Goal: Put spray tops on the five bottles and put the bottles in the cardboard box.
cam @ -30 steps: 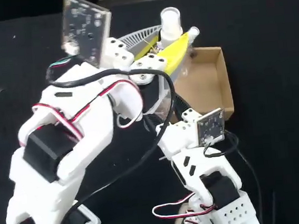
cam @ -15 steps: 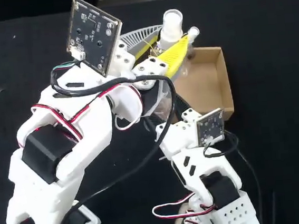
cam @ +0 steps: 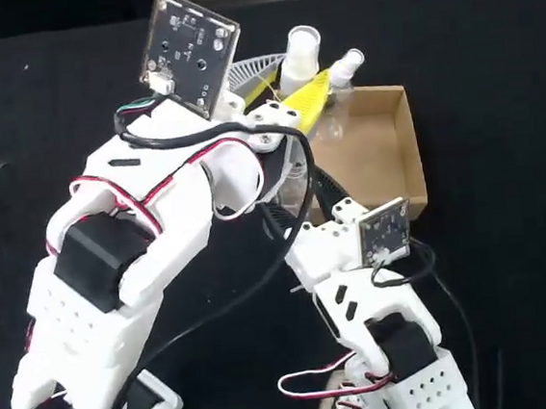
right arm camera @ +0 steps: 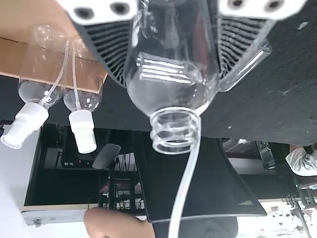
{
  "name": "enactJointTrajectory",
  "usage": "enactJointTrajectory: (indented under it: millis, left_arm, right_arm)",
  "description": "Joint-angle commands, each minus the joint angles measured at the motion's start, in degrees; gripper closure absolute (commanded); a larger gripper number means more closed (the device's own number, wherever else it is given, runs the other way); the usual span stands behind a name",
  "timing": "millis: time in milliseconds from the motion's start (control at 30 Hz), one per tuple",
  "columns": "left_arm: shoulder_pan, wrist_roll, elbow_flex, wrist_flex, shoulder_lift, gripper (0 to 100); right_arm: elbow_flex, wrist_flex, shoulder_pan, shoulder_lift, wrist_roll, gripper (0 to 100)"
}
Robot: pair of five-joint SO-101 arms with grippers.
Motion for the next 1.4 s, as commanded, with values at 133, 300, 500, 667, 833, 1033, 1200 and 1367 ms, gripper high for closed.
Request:
enactJointTrajectory:
  millis: [133,300,500,667,833,1033,1200,1367]
  left_arm:
    - [-0.4,-0.26,-7.08,-0.44,-0.62,97]
    - [-0.13,-0.26,-12.18,-0.35,-0.62,97]
    - [-0.13,2.64,-9.1,0.18,-0.53,97]
    - [-0.4,7.65,-5.85,-0.35,-0.53,97]
    - [-0.66,7.65,-5.41,-0.09,-0.44,97]
    - [-0.66,7.65,-4.79,0.09,-0.09,97]
    - [-0.66,7.65,-1.01,-0.35,-0.53,97]
    - [-0.66,7.74,0.84,0.0,-0.62,97]
  right_arm:
    - [-0.31,0.18,-0.26,-1.19,0.35,98.7]
    - [-0.31,0.18,-0.26,-1.19,0.35,98.7]
    - [-0.22,0.18,-0.26,-1.19,0.35,98.7]
    - [-0.22,0.18,-0.26,-1.19,0.53,98.7]
    - [-0.22,0.18,-0.26,-1.19,0.53,98.7]
    - [-0.22,0.26,-0.26,-1.19,0.53,98.7]
    - [-0.22,0.26,-0.26,-1.19,0.53,98.7]
    - [-0.22,0.35,-0.26,-1.19,0.53,98.7]
